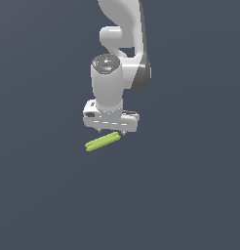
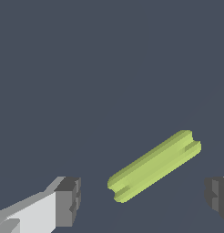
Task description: Pick up the object and move it to a goal position.
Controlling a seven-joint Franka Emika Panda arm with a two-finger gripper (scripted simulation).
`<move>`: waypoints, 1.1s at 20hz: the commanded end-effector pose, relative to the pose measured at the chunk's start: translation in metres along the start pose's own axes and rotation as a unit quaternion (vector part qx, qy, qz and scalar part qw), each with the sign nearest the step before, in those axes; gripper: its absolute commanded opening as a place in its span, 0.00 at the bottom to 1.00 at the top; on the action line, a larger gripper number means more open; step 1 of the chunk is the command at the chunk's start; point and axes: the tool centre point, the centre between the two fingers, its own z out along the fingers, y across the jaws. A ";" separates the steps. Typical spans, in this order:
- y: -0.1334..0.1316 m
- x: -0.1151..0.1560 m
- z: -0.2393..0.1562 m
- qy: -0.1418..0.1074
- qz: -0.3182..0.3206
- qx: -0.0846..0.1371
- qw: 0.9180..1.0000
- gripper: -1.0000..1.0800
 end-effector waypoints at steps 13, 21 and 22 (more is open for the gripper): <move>0.021 -0.016 0.049 -0.007 0.202 0.007 0.979 0.96; 0.038 -0.029 0.078 -0.009 0.331 0.005 0.943 0.96; 0.040 -0.031 0.082 -0.010 0.346 0.005 0.938 0.96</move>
